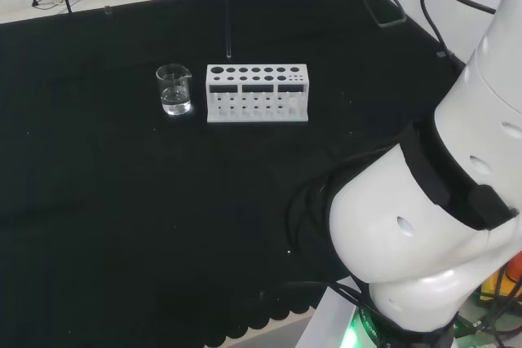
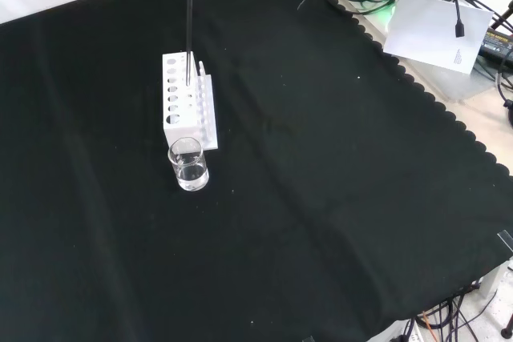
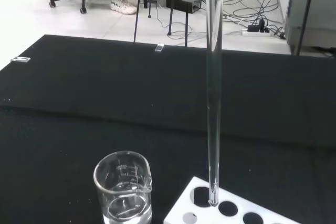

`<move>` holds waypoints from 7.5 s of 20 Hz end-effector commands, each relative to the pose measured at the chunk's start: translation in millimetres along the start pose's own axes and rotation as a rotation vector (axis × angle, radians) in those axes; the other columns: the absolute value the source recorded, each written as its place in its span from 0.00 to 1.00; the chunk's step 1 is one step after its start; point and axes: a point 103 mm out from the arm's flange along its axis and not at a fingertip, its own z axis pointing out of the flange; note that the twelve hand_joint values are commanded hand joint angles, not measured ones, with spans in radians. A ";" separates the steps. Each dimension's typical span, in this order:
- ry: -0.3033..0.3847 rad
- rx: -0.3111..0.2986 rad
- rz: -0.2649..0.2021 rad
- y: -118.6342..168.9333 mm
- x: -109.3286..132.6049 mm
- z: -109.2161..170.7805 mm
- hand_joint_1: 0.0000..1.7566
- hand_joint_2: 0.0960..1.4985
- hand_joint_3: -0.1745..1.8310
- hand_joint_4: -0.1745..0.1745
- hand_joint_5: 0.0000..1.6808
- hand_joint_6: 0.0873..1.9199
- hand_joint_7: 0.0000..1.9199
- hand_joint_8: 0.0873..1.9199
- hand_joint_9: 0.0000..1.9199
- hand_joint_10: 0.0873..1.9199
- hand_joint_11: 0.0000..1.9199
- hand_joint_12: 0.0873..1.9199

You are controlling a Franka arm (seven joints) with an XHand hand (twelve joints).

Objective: Put the glass rod back on the white test tube rack.

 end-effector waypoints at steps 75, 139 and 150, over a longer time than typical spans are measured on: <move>0.017 0.022 -0.042 25.4 10.3 44.8 0.74 0.69 0.09 0.00 0.67 0.20 0.59 0.54 0.84 0.43 0.83 0.42; 0.029 0.274 -0.040 42.7 21.8 138.2 0.79 0.61 0.00 0.00 0.37 0.49 0.51 0.41 0.83 0.46 0.93 0.51; 0.036 0.239 -0.027 39.2 11.7 129.7 0.80 0.60 0.00 0.00 0.27 0.47 0.43 0.40 0.83 0.46 0.94 0.51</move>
